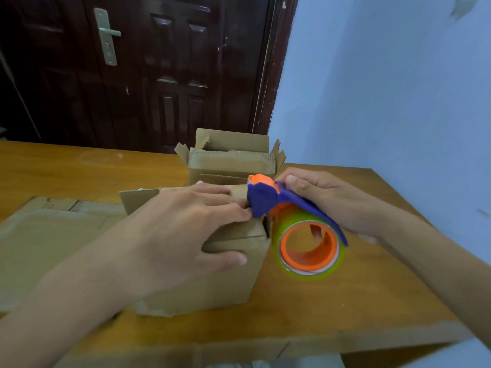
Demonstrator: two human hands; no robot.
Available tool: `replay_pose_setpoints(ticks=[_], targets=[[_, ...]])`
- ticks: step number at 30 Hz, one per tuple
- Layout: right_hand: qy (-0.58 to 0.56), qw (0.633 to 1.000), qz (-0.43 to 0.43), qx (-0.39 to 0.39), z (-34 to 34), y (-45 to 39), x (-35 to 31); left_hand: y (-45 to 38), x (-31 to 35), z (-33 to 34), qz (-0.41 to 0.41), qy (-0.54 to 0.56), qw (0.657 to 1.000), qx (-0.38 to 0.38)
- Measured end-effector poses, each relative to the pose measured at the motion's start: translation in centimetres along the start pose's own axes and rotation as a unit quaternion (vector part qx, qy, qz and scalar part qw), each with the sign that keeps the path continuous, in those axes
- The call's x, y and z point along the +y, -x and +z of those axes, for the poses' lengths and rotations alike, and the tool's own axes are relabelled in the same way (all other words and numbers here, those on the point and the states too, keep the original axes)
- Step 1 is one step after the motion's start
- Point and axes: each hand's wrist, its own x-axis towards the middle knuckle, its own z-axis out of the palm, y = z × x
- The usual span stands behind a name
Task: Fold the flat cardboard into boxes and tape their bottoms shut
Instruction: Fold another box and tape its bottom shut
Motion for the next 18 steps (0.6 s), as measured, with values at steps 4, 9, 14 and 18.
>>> replay_pose_setpoints(ticks=[4,9,14,18], targets=[[0.001,0.995,-0.060,0.077,1.8,1.2,0.5,-0.9,2.9,-3.6,-0.079,0.014,0.996,0.026],[0.088,0.993,-0.071,-0.022,0.3,2.0,0.0,-1.3,3.0,-2.9,-0.049,0.030,0.998,0.024],[0.163,0.979,-0.121,-0.018,-1.2,1.8,-0.6,-1.1,2.3,-2.6,-0.026,-0.022,0.999,0.031],[0.176,0.977,-0.107,-0.050,-2.2,2.0,-0.8,-1.0,1.7,-2.1,-0.014,-0.022,0.999,0.040]])
